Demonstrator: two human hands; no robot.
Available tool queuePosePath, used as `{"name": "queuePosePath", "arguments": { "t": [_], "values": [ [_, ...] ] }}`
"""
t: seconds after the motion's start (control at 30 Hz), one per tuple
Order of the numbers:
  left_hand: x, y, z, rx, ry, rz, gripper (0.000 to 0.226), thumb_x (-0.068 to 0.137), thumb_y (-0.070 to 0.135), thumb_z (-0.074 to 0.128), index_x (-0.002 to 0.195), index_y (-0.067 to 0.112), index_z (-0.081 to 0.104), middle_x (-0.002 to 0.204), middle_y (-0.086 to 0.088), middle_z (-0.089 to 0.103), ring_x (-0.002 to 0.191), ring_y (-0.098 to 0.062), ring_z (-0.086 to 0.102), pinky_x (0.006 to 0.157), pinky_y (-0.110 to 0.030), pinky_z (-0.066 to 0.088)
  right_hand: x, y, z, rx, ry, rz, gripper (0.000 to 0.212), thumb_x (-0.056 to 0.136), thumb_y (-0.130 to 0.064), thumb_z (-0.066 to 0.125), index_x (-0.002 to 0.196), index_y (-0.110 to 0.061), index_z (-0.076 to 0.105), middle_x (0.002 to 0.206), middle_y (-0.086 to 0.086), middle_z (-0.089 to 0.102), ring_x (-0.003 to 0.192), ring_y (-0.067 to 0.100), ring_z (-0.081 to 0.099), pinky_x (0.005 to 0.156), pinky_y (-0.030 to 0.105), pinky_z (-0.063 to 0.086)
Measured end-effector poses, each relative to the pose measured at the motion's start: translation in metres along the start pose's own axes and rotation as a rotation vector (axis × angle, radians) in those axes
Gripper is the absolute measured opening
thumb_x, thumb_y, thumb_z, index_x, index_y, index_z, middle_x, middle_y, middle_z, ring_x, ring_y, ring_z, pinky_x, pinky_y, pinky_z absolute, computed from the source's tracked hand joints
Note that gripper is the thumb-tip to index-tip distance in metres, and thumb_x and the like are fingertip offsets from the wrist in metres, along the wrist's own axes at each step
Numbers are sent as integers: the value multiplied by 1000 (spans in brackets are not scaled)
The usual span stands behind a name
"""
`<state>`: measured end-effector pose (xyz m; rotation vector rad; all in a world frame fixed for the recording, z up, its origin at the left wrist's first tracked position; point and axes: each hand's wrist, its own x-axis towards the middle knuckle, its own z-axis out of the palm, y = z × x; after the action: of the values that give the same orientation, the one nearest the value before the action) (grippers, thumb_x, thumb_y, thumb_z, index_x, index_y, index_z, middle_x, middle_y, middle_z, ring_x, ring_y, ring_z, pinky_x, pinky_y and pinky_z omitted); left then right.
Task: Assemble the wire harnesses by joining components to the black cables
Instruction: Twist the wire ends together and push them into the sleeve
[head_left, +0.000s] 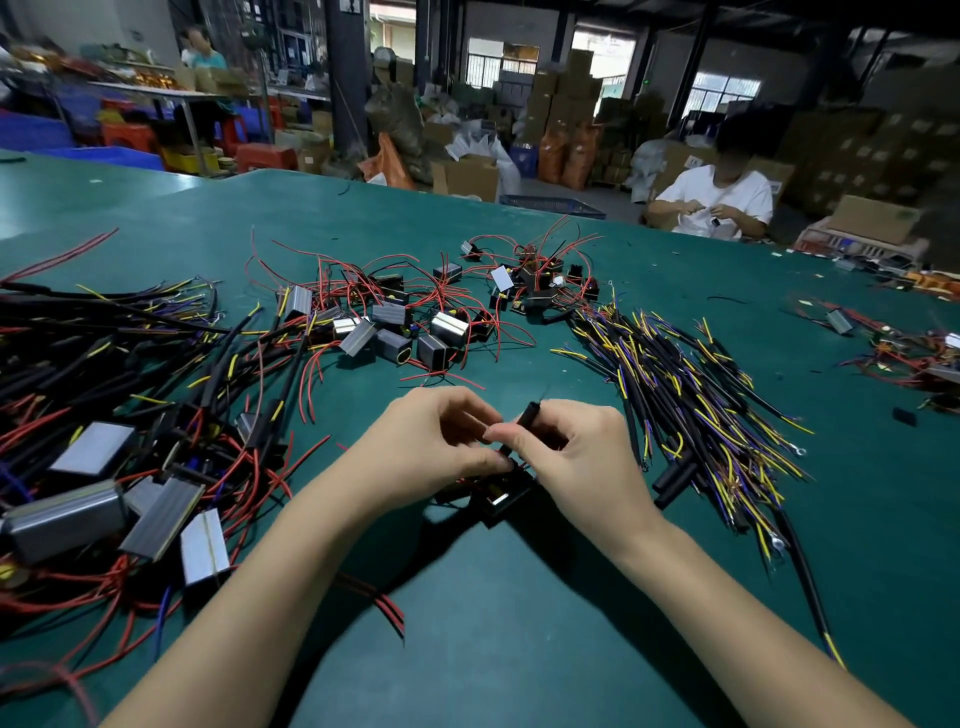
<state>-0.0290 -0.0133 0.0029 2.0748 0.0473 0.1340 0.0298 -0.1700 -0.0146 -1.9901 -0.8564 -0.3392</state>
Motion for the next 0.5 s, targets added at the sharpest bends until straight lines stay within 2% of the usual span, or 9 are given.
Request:
{"name": "queuePosePath", "arguments": {
  "t": [0.07, 0.13, 0.17, 0.2, 0.27, 0.33, 0.4, 0.5],
  "values": [
    [-1, 4, -4, -118, -53, 9, 29, 73, 28, 78, 97, 21, 65, 92, 0, 74, 81, -10, 67, 78, -26, 54, 0, 0, -1, -82, -19, -44, 33, 81, -39, 66, 64, -10, 67, 54, 1, 55, 54, 22, 48, 52, 43, 42],
    [-2, 9, -5, -190, -12, 93, 29, 76, 38, 68, 100, 23, 66, 93, 2, 74, 81, -2, 66, 74, -16, 51, 1, 0, -3, -110, -9, -69, 34, 81, -38, 68, 54, -22, 57, 50, -8, 46, 51, 18, 43, 51, 41, 40],
    [-2, 11, -4, -211, 39, 143, 23, 80, 35, 67, 100, 23, 68, 92, 3, 74, 81, 0, 65, 71, -14, 49, 2, -1, -4, -112, -8, -78, 35, 81, -37, 71, 52, -27, 54, 49, -10, 43, 50, 14, 41, 50, 40, 39],
    [-2, 13, -1, -220, 83, 180, 17, 83, 30, 68, 98, 22, 70, 90, 4, 74, 79, 1, 65, 70, -14, 49, 2, -1, -4, -105, -23, -84, 32, 82, -35, 73, 54, -28, 57, 50, -11, 44, 51, 13, 41, 51, 41, 39],
    [-3, 15, 7, -186, 121, 227, 10, 83, 21, 71, 93, 21, 73, 82, 11, 72, 66, 4, 62, 62, -14, 49, 1, 1, -4, -116, -73, -102, 18, 83, -27, 72, 70, -15, 71, 58, -3, 57, 56, 21, 50, 54, 43, 43],
    [-4, 14, 16, -128, 164, 265, 6, 81, 17, 74, 87, 20, 74, 70, 18, 66, 48, 8, 50, 49, -9, 36, 2, 2, -4, -113, -94, -112, 17, 83, -20, 70, 72, -7, 68, 60, -1, 56, 58, 23, 50, 54, 42, 44],
    [-4, 13, 20, -129, 246, 286, 4, 79, 17, 76, 80, 21, 73, 70, 13, 66, 45, 4, 45, 47, -13, 33, 6, 1, -10, -137, -168, -127, 12, 82, -15, 70, 72, -9, 68, 60, -1, 54, 58, 20, 47, 55, 40, 44],
    [-3, 12, 22, -145, 346, 281, 8, 79, 18, 75, 74, 24, 72, 72, 4, 70, 45, 1, 45, 47, -16, 34, 14, 0, -25, -131, -263, -110, 7, 78, -17, 76, 83, -14, 73, 70, 3, 65, 63, 20, 55, 60, 32, 45]
  ]
}}
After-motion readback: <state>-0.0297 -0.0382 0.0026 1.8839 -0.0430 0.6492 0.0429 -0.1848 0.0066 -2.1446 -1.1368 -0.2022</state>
